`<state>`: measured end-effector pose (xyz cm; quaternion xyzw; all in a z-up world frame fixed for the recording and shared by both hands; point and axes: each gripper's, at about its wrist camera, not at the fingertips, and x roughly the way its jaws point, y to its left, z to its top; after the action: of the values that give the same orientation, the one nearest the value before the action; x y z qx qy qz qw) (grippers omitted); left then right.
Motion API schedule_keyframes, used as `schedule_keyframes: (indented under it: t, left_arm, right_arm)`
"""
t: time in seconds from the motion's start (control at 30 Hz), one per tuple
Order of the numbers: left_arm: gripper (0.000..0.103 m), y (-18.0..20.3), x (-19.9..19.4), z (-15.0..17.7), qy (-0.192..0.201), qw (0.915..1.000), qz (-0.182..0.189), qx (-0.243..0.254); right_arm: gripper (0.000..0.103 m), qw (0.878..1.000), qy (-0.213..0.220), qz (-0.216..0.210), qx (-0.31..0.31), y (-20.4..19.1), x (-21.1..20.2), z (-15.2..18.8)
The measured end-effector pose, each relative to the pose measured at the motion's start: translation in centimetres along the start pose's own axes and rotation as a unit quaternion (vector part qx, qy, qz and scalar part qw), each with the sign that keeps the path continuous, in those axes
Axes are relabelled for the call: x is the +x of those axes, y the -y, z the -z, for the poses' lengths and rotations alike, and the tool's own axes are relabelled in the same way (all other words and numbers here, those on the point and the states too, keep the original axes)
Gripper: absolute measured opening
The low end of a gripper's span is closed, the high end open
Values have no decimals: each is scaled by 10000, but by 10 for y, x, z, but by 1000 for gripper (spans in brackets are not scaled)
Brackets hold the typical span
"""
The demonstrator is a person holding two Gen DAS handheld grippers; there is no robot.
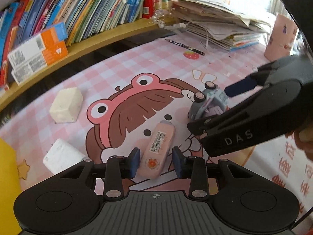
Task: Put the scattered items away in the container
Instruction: 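Close the left tool on the pink eraser while the right tool grips the toy truck, then lift the pink eraser and toy truck and carry both over the yellow box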
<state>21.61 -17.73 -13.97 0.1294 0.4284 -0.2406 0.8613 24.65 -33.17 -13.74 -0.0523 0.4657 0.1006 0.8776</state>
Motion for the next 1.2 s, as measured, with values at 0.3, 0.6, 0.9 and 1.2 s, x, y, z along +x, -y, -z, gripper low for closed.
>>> schedule_keyframes:
  t: [0.3, 0.6, 0.9, 1.2]
  left_arm:
    - [24, -2, -2, 1, -43, 10000, 22, -15]
    - [23, -4, -13, 6, -92, 9999, 60, -125]
    - [23, -2, -46, 12, 103, 9997, 19, -227]
    - [23, 0, -79, 29, 171, 9993, -74, -339]
  right_arm:
    - [59, 10000, -29, -86, -42, -4, 0, 2]
    - [59, 9998, 64, -169, 47, -4, -12, 7]
    - [59, 9994, 149, -312, 67, -10, -34, 16]
    - [59, 9990, 231, -375, 30, -18, -56, 26]
